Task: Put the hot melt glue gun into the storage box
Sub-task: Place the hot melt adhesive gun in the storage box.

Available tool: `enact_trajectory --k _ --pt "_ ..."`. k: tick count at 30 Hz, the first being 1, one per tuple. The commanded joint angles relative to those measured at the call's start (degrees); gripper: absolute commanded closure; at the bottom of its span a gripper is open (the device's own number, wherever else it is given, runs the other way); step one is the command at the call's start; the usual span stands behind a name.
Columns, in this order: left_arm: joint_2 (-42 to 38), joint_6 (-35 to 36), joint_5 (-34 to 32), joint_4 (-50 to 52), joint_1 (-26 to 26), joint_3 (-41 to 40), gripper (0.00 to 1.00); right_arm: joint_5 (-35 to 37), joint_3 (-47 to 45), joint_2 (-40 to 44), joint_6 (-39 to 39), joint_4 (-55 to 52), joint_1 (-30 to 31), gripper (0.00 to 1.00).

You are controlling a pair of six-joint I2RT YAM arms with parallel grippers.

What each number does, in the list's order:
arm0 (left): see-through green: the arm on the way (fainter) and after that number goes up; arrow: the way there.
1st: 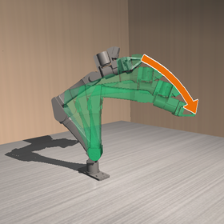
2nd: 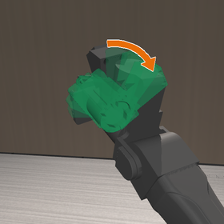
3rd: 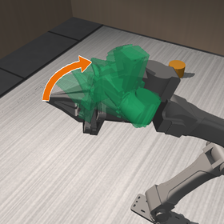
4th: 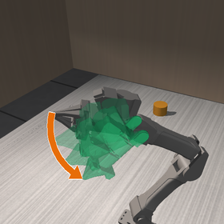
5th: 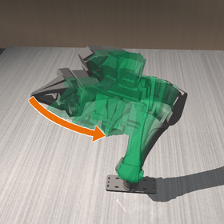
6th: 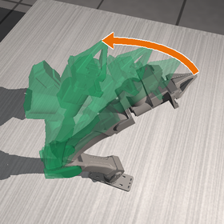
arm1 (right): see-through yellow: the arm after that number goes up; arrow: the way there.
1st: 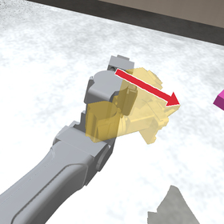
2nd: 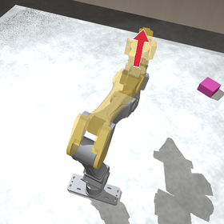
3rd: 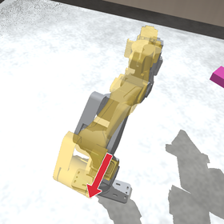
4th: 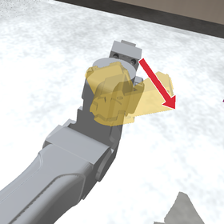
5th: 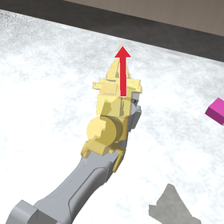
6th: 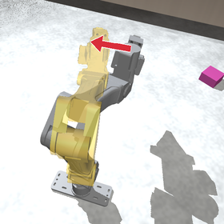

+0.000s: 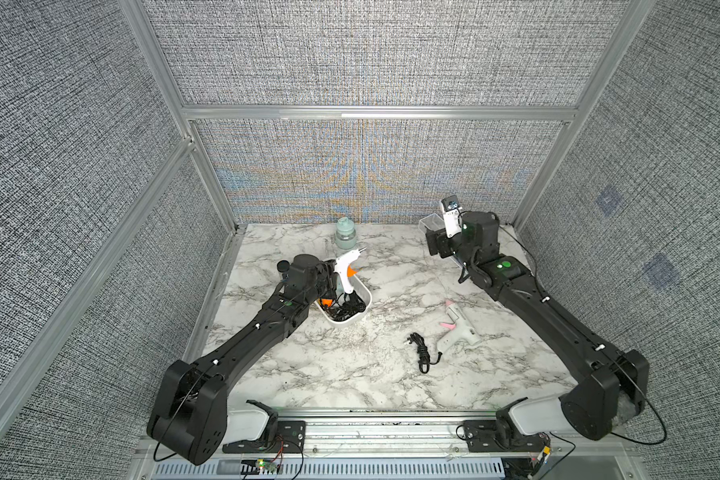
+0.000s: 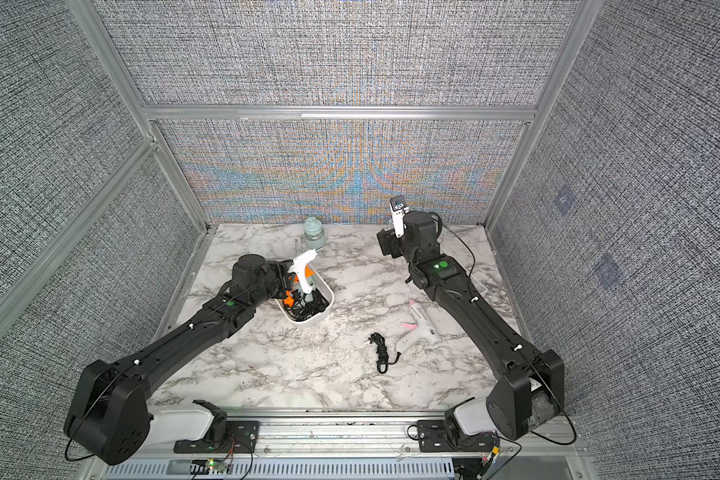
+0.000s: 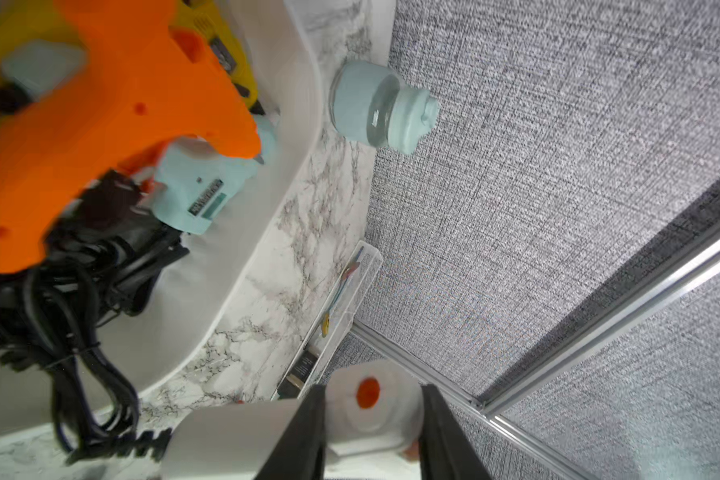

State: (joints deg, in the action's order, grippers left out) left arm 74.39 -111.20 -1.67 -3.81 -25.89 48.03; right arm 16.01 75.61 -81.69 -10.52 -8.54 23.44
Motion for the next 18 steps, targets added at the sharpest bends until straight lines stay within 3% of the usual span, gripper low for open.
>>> enact_trajectory --k 1,5,8,18 --pt "-2.7 3.2 -5.1 8.2 2.2 0.1 1.0 -0.2 0.2 -0.1 -0.2 0.2 0.1 0.03" --pt "-4.4 10.7 -8.1 16.8 5.1 3.5 1.0 -0.1 -0.5 -0.1 -0.6 0.3 0.1 0.03" --pt "-2.5 13.1 -7.5 17.7 6.3 5.0 1.0 -0.2 -0.6 -0.6 -0.5 0.4 0.1 0.03" --pt "8.8 12.2 -1.2 12.9 6.5 6.6 1.0 0.3 -1.7 -0.6 -0.9 -0.1 0.1 0.03"
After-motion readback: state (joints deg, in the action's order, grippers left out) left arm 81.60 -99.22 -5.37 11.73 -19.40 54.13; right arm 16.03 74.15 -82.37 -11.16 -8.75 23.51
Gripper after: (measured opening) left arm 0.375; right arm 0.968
